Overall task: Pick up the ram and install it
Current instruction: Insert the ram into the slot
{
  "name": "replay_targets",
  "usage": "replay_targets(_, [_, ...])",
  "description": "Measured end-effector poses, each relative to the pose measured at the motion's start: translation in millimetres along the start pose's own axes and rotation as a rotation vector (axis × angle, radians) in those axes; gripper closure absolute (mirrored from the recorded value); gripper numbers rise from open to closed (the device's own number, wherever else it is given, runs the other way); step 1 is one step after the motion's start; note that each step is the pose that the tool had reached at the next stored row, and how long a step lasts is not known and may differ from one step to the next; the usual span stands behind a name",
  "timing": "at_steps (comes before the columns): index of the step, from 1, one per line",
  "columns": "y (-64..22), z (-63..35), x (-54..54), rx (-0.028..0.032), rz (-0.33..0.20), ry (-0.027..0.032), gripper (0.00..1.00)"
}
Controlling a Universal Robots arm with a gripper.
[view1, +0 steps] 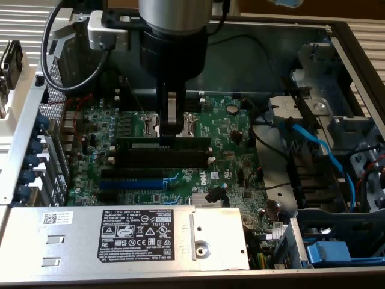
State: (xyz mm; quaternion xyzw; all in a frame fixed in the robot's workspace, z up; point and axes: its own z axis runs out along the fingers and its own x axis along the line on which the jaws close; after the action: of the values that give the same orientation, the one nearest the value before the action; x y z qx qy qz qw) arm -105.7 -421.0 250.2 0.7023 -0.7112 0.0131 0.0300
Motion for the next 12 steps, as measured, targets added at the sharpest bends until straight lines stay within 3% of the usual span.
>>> replay_targets(12, [-0.1, 5.3, 1.4, -0.0014, 0.017, -0.0055, 0.87])
